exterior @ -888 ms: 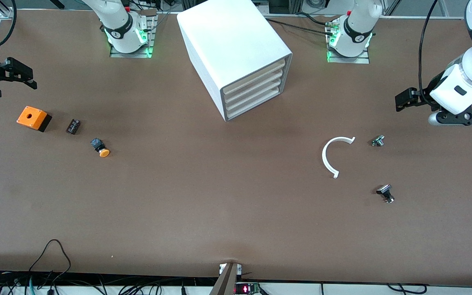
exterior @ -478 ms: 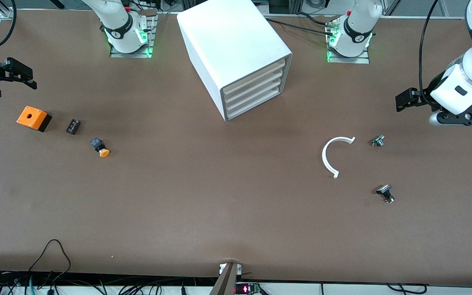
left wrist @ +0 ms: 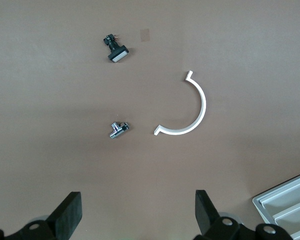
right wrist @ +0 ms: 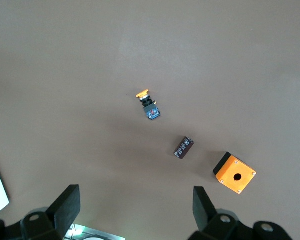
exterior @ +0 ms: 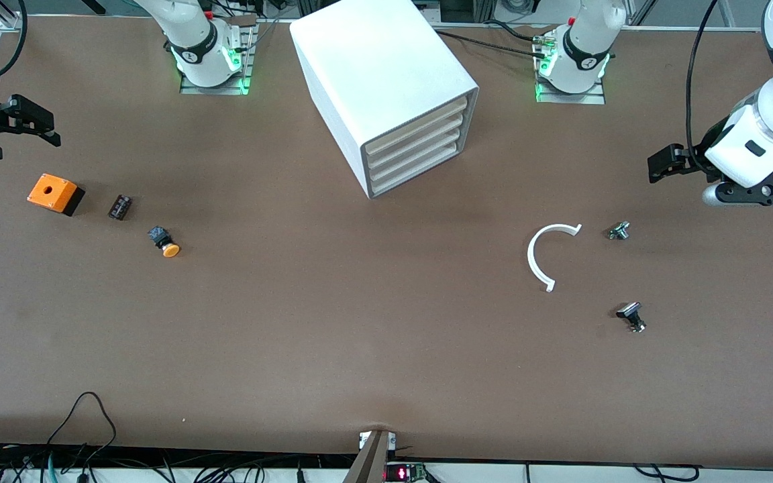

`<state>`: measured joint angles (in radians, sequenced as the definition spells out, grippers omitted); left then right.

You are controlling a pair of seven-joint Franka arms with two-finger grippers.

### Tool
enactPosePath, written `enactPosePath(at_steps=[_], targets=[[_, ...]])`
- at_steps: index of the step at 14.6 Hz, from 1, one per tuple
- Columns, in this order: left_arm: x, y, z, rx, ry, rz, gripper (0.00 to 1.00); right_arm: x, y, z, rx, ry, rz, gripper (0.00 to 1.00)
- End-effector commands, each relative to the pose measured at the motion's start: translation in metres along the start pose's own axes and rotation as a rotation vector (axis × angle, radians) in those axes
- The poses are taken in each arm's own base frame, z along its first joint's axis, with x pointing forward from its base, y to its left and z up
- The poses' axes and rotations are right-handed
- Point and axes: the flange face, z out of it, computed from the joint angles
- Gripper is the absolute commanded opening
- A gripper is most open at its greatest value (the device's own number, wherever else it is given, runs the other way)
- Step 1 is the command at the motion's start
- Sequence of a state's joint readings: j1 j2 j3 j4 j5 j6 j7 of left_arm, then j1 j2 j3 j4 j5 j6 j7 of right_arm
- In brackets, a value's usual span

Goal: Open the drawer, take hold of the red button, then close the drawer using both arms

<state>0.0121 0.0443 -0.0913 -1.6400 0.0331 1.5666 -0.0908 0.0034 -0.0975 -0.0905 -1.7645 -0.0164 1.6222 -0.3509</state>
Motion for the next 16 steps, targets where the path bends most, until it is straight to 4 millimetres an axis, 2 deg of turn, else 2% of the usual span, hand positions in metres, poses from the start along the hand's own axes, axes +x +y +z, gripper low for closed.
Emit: enactPosePath(at_steps=[1,3,5,7,8,11,16], targets=[[0.000,0.000,-0.005,0.003,0.003,-0.006,1.00,0.006,0.002,-0.001,0.003,0.000,0.020,1.00],[0.001,0.000,-0.002,0.005,-0.003,-0.001,1.00,0.010,0.002,0.007,0.006,-0.018,0.014,1.00],[0.004,0.002,0.003,0.002,-0.014,0.003,1.00,0.021,-0.007,0.022,0.010,-0.047,-0.018,1.00],[0.010,0.011,0.015,-0.060,-0.042,0.016,1.00,0.034,-0.023,0.037,0.014,-0.075,-0.044,1.00],[0.013,0.013,0.022,-0.089,-0.057,0.014,1.00,0.037,-0.022,0.036,0.013,-0.071,-0.064,1.00],[0.019,0.028,0.049,-0.151,-0.121,0.022,1.00,0.043,-0.024,0.044,0.026,-0.086,-0.114,1.00],[0.020,0.059,0.127,-0.398,-0.313,0.000,1.00,0.052,-0.037,0.035,0.018,-0.065,-0.140,1.00]])
